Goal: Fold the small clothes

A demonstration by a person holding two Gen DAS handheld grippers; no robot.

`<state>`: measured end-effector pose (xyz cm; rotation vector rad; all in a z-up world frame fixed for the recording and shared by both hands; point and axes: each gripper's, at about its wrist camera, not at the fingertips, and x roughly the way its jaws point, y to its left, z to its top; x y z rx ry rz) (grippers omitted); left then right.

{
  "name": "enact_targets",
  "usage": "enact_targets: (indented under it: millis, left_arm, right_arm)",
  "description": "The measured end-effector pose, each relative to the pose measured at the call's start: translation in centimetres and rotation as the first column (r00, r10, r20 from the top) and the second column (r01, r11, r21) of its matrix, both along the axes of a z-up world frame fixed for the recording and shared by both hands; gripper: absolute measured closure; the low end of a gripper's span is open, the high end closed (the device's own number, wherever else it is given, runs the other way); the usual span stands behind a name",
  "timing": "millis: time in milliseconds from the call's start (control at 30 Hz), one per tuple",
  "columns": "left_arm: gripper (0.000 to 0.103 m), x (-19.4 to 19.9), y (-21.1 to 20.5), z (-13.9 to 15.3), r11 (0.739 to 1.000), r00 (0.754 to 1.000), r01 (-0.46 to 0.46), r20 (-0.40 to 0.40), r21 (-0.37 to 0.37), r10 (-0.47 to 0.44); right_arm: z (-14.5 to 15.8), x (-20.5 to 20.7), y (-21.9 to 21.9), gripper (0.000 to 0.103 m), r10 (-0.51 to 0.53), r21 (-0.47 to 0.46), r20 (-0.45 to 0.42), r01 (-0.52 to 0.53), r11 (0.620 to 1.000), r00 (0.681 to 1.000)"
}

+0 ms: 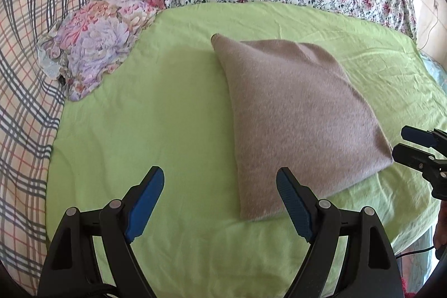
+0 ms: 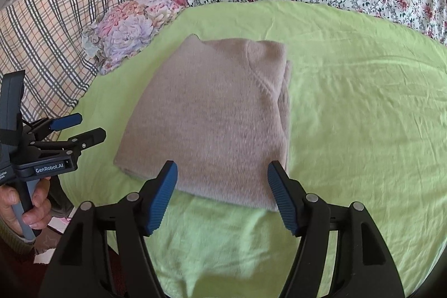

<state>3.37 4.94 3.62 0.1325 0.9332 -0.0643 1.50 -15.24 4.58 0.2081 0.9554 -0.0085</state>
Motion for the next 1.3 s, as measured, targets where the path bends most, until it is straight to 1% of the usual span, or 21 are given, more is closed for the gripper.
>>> enact_targets:
  millis: [200,333,467,533,733,900,1033,1200,1300]
  left_arm:
    - [0.019,1.0,-0.4,0.3,1.000,1.000,0.006,0.012,0.003,-0.006]
    - [0.019,2.1,-0.3,0.3,1.000,1.000,0.006,0.011,-0.002,-0.006]
    - [0.019,3.2,0.1,0.0,0.999,1.000,0.002,-0.015,-0.053,-0.003]
    - [0.018,3.6,0.2,-0.2,0.998,1.000,-0.003,-0.026,-0.065,0.001]
    - [0.018,4.8,-0.1,-0.4,0.998,0.999,-0.010,-0.033,-0.066,0.008]
    - [0.018,5.4,-0.8,-0.5,0.997,0.999,0.003,-0.044,-0.074,-0.007]
    - [0.018,5.7,-1.4,-0.5,0.996,0.999,0.006,-0.054,-0.088,-0.011]
    - [0.018,6.2,-2.0,-0.3,0.995,0.998,0.025,-0.049,-0.094,-0.030]
    - [0.018,6.5,-2.1,0.0,0.995,0.998,0.036,-0.038,-0.096,-0.040]
  right_arm:
    - [0.0,1.2,-0.5,0.035,0.000,0.010,0.005,0.000,1.000,1.000]
    - [-0.3,1.9,-1.6,0.035,-0.018,0.055,0.004,0.018,0.998,1.000]
    - [-0.8,2.6,-2.7,0.035,-0.044,0.094,-0.006,0.045,0.995,0.999]
    - [-0.9,3.0,-3.1,0.035,-0.051,0.103,-0.010,0.051,0.993,0.999]
    - [-1.4,4.5,-3.9,0.034,-0.060,0.111,-0.024,0.063,0.992,0.998]
    - [-1.6,4.8,-4.4,0.034,-0.061,0.133,-0.028,0.065,0.989,0.998]
    - [-1.9,5.1,-4.9,0.034,-0.061,0.130,-0.053,0.068,0.989,0.997]
    - [-2.4,5.7,-6.7,0.034,-0.090,0.145,-0.089,0.102,0.984,0.992]
    - [-2.5,5.9,-7.5,0.034,-0.114,0.157,-0.091,0.128,0.979,0.989]
